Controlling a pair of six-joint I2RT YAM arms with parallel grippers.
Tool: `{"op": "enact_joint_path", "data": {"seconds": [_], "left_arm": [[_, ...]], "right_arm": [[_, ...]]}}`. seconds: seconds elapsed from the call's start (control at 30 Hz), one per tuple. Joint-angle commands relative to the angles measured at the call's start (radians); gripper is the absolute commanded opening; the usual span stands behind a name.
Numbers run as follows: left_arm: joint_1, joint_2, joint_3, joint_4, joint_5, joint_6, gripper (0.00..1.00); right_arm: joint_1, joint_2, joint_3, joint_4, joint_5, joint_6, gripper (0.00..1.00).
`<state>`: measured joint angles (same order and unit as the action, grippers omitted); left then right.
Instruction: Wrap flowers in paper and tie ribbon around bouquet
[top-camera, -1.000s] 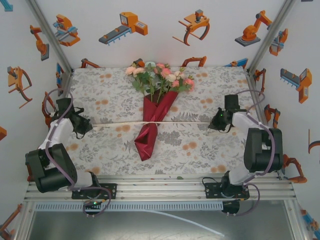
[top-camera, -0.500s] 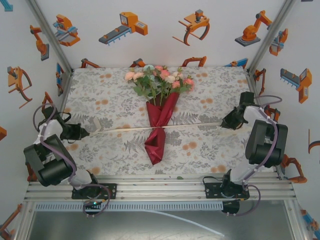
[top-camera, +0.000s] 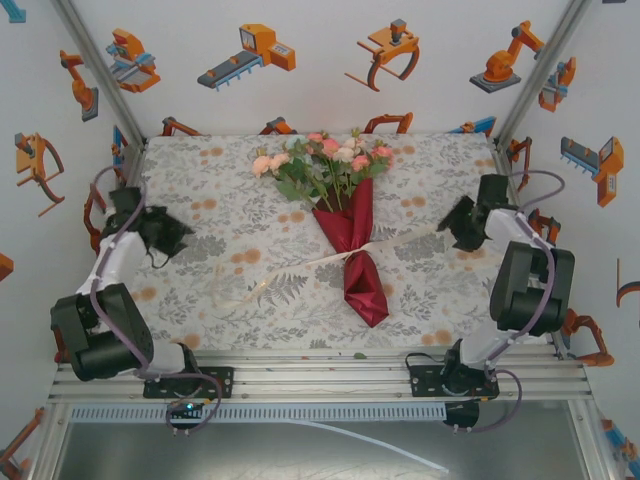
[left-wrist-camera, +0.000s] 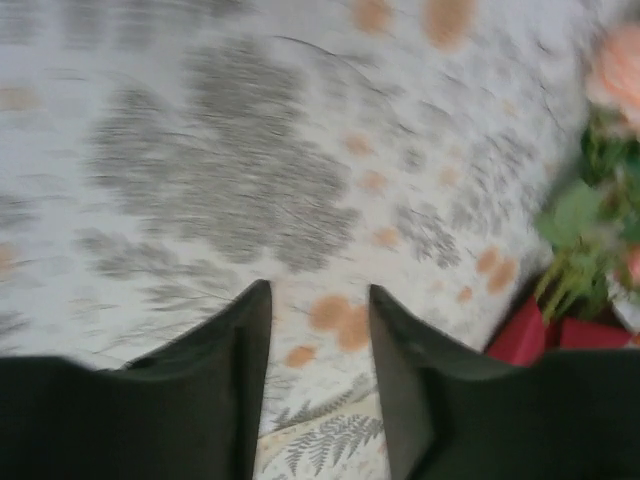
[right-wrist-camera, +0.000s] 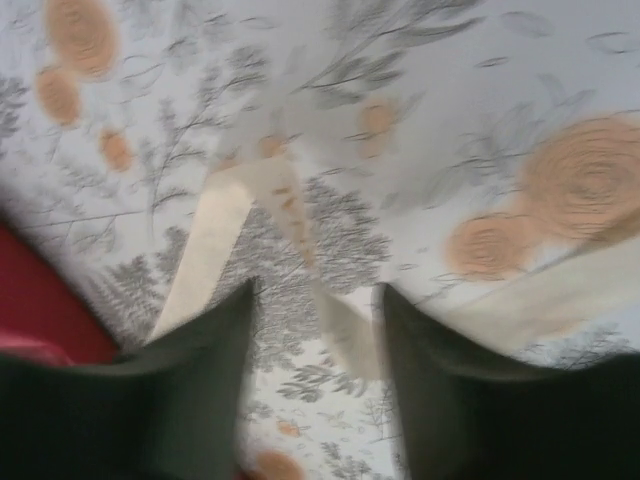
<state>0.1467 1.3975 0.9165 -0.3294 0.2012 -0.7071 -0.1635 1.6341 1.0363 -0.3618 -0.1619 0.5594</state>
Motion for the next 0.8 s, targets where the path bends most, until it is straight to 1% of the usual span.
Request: {"op": "enact_joint_path", "data": {"seconds": [0.0, 0.07, 0.1, 0.13, 0.17, 0.2, 0.27, 0.3, 0.37, 0.43, 0.53, 0.63, 0.67, 0.77], "left_arm": [[-0.227, -0.023, 0.1, 0.05, 0.096, 0.36, 0.59], [-0.397, 0.021, 0.161, 0.017, 0.089, 0.526, 0.65], [-0.465, 0.049, 0.187, 0.004, 0.093, 0.594, 0.67], [-0.541, 0.087, 0.217, -0.008, 0.103, 0.677, 0.68], [-0.607, 0.129, 0.246, -0.02, 0.107, 0.748, 0.69], [-0.66, 0.161, 0.27, -0.033, 0.1, 0.809, 0.7], [-0.756, 0.24, 0.318, -0.049, 0.059, 0.905, 0.72], [-0.785, 0.281, 0.339, -0.055, 0.047, 0.938, 0.73], [-0.817, 0.354, 0.375, -0.062, 0.028, 0.959, 0.75], [-0.828, 0.413, 0.392, -0.052, 0.035, 0.961, 0.78], [-0.837, 0.481, 0.41, -0.027, 0.046, 0.966, 0.82], [-0.838, 0.53, 0.409, -0.004, 0.092, 0.955, 0.83], [-0.838, 0.542, 0.407, -0.004, 0.111, 0.949, 0.82], [-0.837, 0.558, 0.401, -0.029, 0.187, 0.937, 0.78]], "right_arm": [[0.048, -0.105, 0.034, 0.028, -0.039, -0.208, 0.77], [0.085, -0.122, 0.049, 0.032, -0.105, -0.364, 0.76], [0.108, -0.122, 0.055, 0.028, -0.145, -0.454, 0.75], [0.139, -0.114, 0.06, 0.012, -0.199, -0.566, 0.74], [0.17, -0.105, 0.068, -0.021, -0.261, -0.714, 0.73], [0.207, -0.101, 0.072, -0.066, -0.3, -0.861, 0.74], [0.285, -0.093, 0.077, -0.178, -0.308, -1.16, 0.75], [0.31, -0.087, 0.083, -0.212, -0.308, -1.25, 0.76], [0.326, -0.061, 0.106, -0.257, -0.367, -1.334, 0.77], [0.337, -0.022, 0.135, -0.292, -0.414, -1.38, 0.77], [0.387, 0.048, 0.171, -0.323, -0.412, -1.438, 0.78], [0.427, 0.113, 0.205, -0.309, -0.428, -1.426, 0.78], [0.443, 0.132, 0.214, -0.301, -0.423, -1.424, 0.78], [0.481, 0.181, 0.222, -0.248, -0.355, -1.393, 0.76]]}}
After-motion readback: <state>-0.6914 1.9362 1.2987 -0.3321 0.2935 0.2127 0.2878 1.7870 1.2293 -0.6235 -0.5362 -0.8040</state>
